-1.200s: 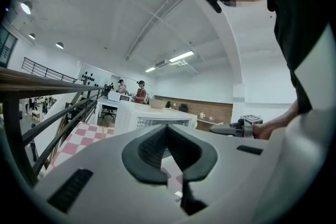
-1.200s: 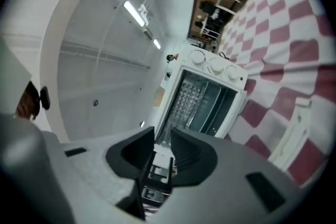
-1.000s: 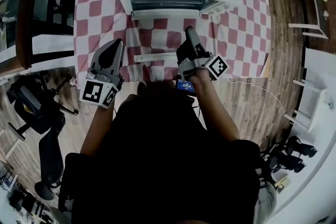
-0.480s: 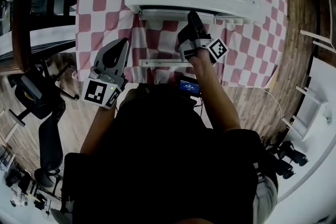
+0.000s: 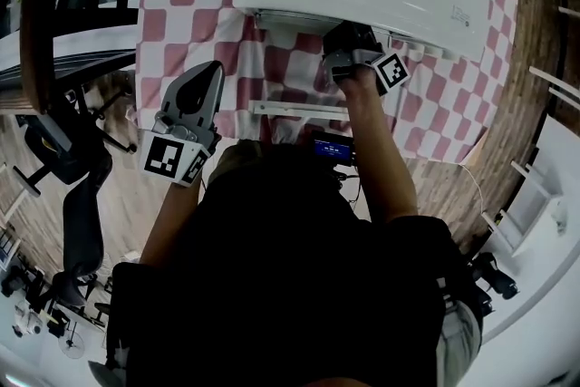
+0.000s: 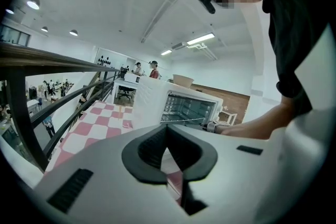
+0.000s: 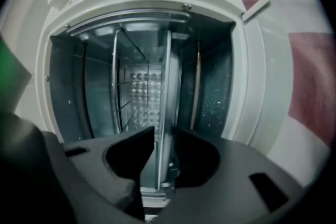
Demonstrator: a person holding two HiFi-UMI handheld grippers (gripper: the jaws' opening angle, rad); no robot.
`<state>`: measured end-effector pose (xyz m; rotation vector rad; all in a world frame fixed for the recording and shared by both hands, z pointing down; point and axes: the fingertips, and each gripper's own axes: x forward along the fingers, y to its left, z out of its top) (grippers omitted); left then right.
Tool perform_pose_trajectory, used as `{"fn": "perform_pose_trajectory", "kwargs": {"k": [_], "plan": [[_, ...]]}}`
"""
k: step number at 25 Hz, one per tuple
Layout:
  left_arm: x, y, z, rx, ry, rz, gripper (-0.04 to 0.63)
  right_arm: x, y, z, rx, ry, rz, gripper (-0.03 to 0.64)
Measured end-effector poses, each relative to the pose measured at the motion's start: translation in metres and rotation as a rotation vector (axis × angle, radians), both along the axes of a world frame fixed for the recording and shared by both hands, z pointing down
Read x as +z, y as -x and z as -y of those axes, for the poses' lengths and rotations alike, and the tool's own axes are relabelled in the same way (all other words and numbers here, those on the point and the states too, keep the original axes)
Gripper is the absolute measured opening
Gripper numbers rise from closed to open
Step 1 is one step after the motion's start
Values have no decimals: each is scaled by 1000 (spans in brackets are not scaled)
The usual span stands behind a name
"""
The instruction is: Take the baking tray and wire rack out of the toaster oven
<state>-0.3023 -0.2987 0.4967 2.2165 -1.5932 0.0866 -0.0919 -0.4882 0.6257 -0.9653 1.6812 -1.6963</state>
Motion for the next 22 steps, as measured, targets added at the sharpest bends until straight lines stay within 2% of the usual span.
{"fn": "perform_pose_trajectory", "kwargs": {"k": [6, 12, 17, 22], "plan": [[2, 0, 0, -17, 1, 11, -12, 7, -2, 16, 29, 4, 31, 101], [0, 1, -2, -30, -3, -9, -12, 8, 0, 13, 15, 14, 42, 83], [-14, -2, -7, -20, -47, -14, -12, 5, -5, -15, 9, 40, 45, 80], [-28, -5, -30, 3, -84, -26, -12, 3, -20, -71, 36, 82, 70, 77]]}}
